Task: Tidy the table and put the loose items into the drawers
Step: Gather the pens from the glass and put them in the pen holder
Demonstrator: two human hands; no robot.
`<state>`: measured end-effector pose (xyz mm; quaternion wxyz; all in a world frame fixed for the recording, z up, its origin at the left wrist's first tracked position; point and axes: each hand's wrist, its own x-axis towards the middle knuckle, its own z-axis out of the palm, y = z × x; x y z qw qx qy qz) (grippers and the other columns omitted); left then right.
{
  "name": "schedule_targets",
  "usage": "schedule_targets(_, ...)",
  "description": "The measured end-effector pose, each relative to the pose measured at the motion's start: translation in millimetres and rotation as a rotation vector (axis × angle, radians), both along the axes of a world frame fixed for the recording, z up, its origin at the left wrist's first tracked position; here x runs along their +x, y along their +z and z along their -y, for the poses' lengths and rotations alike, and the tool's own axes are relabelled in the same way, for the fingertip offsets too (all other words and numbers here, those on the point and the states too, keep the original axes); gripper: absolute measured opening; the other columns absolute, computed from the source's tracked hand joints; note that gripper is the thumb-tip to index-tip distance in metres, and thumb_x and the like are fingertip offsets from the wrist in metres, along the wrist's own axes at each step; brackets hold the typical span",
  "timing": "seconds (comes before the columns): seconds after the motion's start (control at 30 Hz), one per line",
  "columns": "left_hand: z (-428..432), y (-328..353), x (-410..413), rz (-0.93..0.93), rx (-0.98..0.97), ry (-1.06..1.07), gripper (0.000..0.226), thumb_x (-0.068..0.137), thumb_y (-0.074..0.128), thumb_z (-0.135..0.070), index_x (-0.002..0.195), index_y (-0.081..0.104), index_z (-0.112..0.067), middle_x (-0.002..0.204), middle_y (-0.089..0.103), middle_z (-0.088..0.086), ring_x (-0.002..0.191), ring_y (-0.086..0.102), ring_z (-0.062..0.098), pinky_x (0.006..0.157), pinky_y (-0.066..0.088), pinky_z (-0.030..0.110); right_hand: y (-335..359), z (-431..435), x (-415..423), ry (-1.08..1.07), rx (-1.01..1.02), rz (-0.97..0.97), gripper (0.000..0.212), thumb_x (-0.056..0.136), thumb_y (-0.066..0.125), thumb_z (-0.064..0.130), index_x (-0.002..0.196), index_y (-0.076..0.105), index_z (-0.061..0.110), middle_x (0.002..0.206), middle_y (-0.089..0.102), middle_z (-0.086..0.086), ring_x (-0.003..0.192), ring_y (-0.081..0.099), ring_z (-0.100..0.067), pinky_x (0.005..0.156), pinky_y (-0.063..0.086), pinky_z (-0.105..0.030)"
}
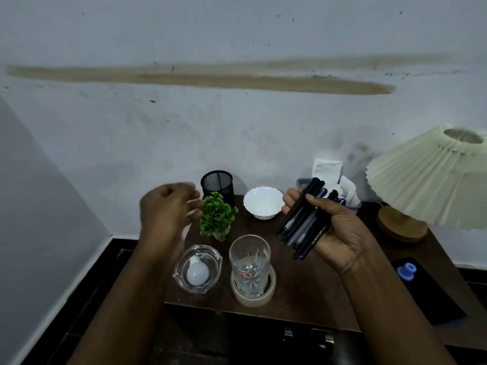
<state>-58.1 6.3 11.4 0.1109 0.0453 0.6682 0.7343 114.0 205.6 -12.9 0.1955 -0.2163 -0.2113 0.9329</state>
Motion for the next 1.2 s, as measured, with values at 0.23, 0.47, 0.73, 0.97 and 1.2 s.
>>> schedule_targets(0.23,-76,-15,-64,-0.368,-0.835,-0.281,0.100,0.075,0.079,-0.062,0.154,0.034,-0.020,0.157,0.042,0.011,0.143,0.042,0.035,0.114,0.040,0.054,-6,-8,-1,-0.014,0.017,0.017,0.043,0.079,0.064,0.001,0.122,0.065,-0.004,0.119,0.074,-0.020,0.103,0.075,-0.032,0.088,0.054,-0.047)
schedule_targets(0.47,-103,-31,-98,-0.368,-1.307,-0.425,0.116,0.063,0.085,-0.068,0.151,0.032,-0.014,0.150,0.045,0.014,0.139,0.043,0.040,0.112,0.036,0.061,-10,-9,-1,-0.021,0.022,0.027,0.044,0.078,0.064,0.001,0.122,0.065,-0.002,0.118,0.075,-0.018,0.102,0.076,-0.030,0.082,0.056,-0.044)
schedule_targets(0.73,-100,-12,-92,-0.476,-0.819,-0.317,0.113,0.065,0.095,-0.030,0.157,0.031,-0.018,0.151,0.029,0.018,0.135,0.046,0.041,0.108,0.049,0.050,0,-16,7,-0.059,0.032,-0.015,0.021,0.077,0.064,0.002,0.089,0.081,-0.003,0.112,0.077,-0.014,0.100,0.077,-0.028,0.086,0.062,-0.047)
schedule_targets(0.97,-67,56,26,-0.546,-0.218,-0.269,0.124,0.054,0.095,-0.047,0.155,0.023,-0.040,0.143,0.048,-0.003,0.126,0.056,0.014,0.098,0.053,0.031,47,-25,43,-0.144,0.047,-0.083,0.036,0.099,0.052,0.003,0.079,0.082,-0.002,0.112,0.076,-0.017,0.105,0.073,-0.025,0.083,0.058,-0.043)
schedule_targets(1.2,-37,29,155,-0.482,-0.182,-0.471,0.130,0.056,0.094,-0.038,0.156,0.012,-0.054,0.130,0.059,-0.017,0.122,0.062,0.011,0.103,0.051,0.035,111,-27,96,-0.281,0.166,-0.157,0.027,0.100,0.049,0.001,0.096,0.076,-0.001,0.115,0.075,-0.013,0.106,0.074,-0.025,0.088,0.057,-0.043)
